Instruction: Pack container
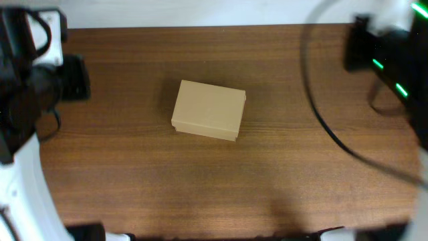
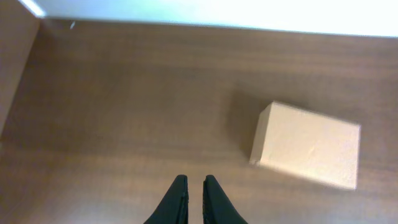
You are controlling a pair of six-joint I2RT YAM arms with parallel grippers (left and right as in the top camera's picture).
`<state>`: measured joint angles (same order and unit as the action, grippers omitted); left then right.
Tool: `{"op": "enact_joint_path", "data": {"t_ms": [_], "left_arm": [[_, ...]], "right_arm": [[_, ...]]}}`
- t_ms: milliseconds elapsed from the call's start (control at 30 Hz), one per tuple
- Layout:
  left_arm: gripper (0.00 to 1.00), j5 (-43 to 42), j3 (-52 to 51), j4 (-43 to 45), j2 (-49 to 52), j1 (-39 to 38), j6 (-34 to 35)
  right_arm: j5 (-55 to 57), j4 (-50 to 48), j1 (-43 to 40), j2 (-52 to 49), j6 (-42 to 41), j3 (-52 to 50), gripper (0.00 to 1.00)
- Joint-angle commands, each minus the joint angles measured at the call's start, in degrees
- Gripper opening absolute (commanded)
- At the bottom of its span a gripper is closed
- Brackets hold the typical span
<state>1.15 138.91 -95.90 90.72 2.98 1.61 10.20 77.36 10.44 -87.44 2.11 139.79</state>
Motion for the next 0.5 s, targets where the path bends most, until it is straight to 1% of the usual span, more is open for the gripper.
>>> {"op": "enact_joint_path", "data": {"t_ms": [0, 67, 133, 233, 367, 467], "left_arm": [[0.09, 4.33, -10.45, 2.01, -6.34, 0.17, 1.6], [0.09, 4.79, -17.64, 3.82, -11.78, 0.17, 1.62], [0.1, 6.03, -23.15, 5.25, -16.55, 0.17, 1.7], [0.14, 10.25, -30.86, 6.75, -24.06, 0.17, 3.5], [0.15, 12.11, -40.24, 8.15, -32.3, 0.17, 4.94], [0.15, 12.2, -46.82, 9.75, -35.17, 0.17, 6.29]], "right_arm": [[1.11, -4.28, -2.64, 12.15, -1.14, -14.32, 0.04], [3.87, -8.28, -2.95, 20.39, -1.16, -24.63, 0.04], [7.1, -10.51, -2.95, 26.97, -2.12, -32.5, 0.05], [9.31, -9.16, -2.95, 35.98, -3.85, -42.84, 0.05], [9.94, 0.11, -2.97, 40.22, -8.0, -50.8, 0.04], [6.84, 3.21, -2.97, 40.09, -9.55, -54.77, 0.04]]}}
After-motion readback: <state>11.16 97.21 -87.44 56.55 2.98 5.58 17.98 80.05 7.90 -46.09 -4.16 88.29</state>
